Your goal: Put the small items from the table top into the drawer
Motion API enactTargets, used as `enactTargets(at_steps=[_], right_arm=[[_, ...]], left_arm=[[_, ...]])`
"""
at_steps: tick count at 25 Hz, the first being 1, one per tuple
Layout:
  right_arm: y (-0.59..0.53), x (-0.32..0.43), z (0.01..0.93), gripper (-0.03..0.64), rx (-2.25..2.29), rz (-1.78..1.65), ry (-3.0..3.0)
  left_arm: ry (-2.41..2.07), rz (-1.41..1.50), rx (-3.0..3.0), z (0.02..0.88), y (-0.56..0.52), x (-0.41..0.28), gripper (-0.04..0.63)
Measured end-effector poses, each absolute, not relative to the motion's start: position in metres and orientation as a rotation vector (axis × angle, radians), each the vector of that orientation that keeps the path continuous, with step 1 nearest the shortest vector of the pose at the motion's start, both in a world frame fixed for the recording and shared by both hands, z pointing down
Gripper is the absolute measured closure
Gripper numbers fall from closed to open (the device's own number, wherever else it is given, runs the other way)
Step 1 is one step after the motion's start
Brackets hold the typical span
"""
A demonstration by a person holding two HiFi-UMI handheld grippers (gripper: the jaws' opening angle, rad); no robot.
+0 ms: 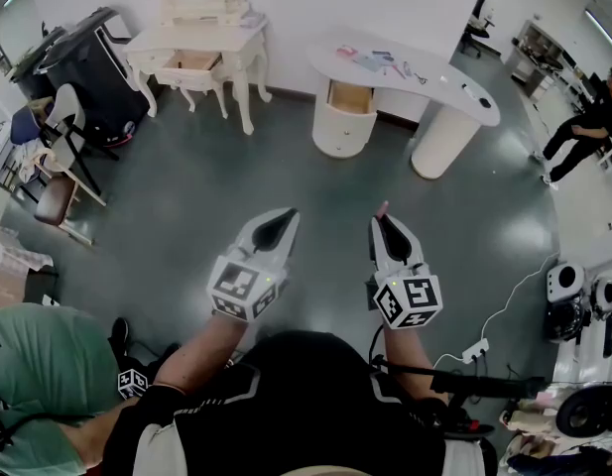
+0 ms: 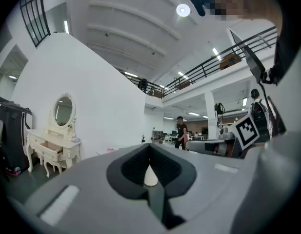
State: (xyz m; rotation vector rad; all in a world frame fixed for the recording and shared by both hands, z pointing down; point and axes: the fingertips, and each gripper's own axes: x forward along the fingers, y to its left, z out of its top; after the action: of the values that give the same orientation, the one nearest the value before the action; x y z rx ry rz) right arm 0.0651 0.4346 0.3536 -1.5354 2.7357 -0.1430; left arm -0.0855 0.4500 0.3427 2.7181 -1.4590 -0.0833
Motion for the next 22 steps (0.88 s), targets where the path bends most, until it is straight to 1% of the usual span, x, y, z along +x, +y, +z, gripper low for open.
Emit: enactTargets(at_steps=[8, 22], right_arm=[[0.434, 0.043, 0.351, 0.566, -1.535, -0.144, 2.748], [0.44, -0.01, 0.345, 0.566, -1.587, -0.103, 2.724]], left_arm=[[-1.456, -0.092, 2.719, 0.342, 0.45, -0.108, 0.595], [-1.437, -0.147, 2.748, 0.338, 0.457, -0.171, 0.595]])
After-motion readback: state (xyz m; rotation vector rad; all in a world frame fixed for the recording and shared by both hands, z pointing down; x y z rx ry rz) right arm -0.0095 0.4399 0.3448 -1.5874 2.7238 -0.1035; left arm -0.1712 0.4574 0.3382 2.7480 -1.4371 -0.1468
